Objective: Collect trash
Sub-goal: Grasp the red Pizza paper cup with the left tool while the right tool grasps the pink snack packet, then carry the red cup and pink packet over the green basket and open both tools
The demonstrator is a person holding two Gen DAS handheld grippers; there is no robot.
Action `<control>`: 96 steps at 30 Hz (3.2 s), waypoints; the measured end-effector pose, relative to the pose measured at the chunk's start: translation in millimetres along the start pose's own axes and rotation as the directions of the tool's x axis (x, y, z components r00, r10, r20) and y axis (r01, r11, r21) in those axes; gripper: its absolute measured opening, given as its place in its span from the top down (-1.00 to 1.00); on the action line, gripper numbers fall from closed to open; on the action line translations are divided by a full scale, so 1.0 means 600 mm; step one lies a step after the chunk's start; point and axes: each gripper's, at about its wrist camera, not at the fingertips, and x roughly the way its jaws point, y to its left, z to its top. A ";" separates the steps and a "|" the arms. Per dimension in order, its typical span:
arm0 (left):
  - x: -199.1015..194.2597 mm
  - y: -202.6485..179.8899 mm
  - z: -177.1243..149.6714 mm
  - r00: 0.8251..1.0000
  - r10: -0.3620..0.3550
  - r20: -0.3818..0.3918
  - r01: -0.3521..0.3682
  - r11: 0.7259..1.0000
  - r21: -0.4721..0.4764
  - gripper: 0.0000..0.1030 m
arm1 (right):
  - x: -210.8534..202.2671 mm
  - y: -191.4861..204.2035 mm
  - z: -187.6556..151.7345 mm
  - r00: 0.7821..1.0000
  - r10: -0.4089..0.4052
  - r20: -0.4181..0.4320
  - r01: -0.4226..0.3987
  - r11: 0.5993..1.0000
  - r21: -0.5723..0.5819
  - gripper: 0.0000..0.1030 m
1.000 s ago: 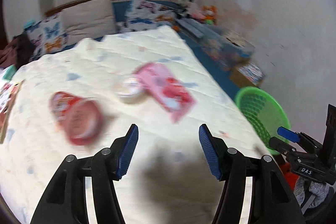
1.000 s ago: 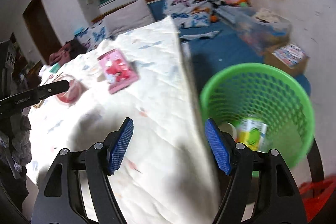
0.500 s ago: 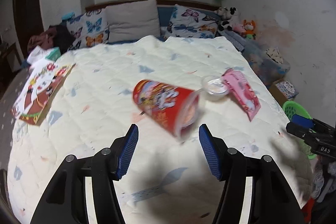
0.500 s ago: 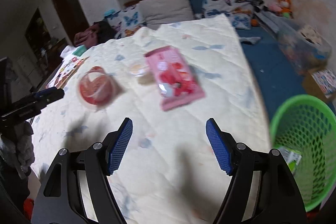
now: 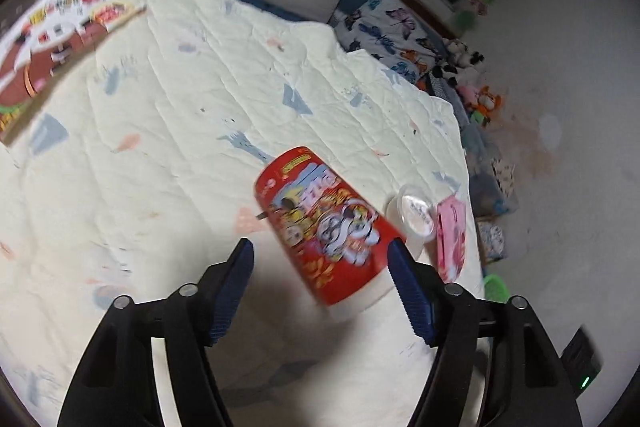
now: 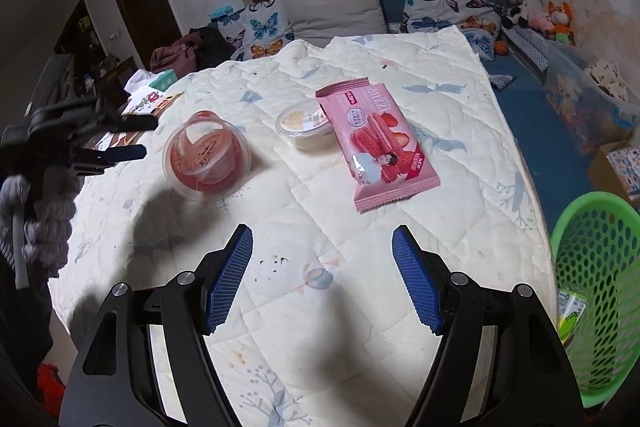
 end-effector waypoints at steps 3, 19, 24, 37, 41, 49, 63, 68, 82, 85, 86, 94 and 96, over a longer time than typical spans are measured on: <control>0.018 -0.006 0.010 1.000 0.009 -0.005 -0.009 0.997 -0.071 -0.54 | 0.001 -0.005 0.002 1.000 -0.006 0.006 0.006 1.000 -0.005 -0.41; 0.109 0.000 0.025 0.994 0.038 -0.105 -0.063 0.965 -0.255 -0.61 | 0.061 -0.050 0.046 0.999 0.003 -0.043 -0.006 0.998 -0.064 -0.46; 0.122 0.004 0.023 0.992 0.032 -0.118 -0.063 0.962 -0.267 -0.59 | 0.095 -0.048 0.067 0.998 -0.014 -0.063 0.005 0.992 -0.129 -0.54; 0.113 0.005 0.016 0.997 -0.032 -0.073 0.012 0.964 -0.266 -0.41 | 0.183 -0.048 0.087 0.984 -0.117 -0.132 0.086 0.972 -0.217 -0.35; 0.092 -0.014 0.011 1.000 -0.016 -0.004 0.015 0.986 -0.169 -0.39 | 0.178 -0.053 0.082 0.986 -0.104 -0.133 0.076 0.976 -0.206 -0.32; 0.052 -0.042 0.007 0.995 0.019 0.102 -0.018 1.000 -0.011 -0.37 | 0.174 -0.055 0.092 0.990 -0.052 -0.135 0.031 0.988 -0.151 -0.65; -0.026 -0.099 -0.016 0.946 0.033 0.322 -0.111 0.967 0.227 -0.37 | 0.184 -0.069 0.091 0.990 -0.058 -0.130 0.048 0.995 -0.083 -0.25; -0.056 -0.123 -0.010 0.938 -0.005 0.348 -0.089 0.963 0.253 -0.37 | 0.155 -0.066 0.091 0.995 -0.033 -0.093 0.028 0.998 -0.055 -0.14; -0.075 -0.217 -0.043 0.944 -0.132 0.303 0.016 0.934 0.357 -0.36 | 0.007 -0.095 0.049 0.999 -0.033 0.034 0.032 0.999 0.030 -0.13; -0.063 -0.241 -0.056 0.948 -0.163 0.274 0.049 0.924 0.380 -0.36 | -0.026 -0.120 0.031 0.997 -0.065 0.046 0.062 0.996 0.059 -0.13; -0.057 -0.252 -0.062 0.950 -0.175 0.260 0.061 0.918 0.393 -0.36 | -0.037 -0.130 0.025 0.995 -0.080 0.051 0.076 0.995 0.072 -0.13; -0.014 -0.330 -0.108 0.958 -0.228 0.175 0.124 0.878 0.463 -0.36 | -0.106 -0.254 -0.039 0.973 -0.228 0.027 0.218 0.954 0.204 -0.14; -0.003 -0.351 -0.122 0.960 -0.238 0.147 0.141 0.864 0.484 -0.36 | -0.123 -0.290 -0.058 0.964 -0.265 0.014 0.253 0.935 0.249 -0.16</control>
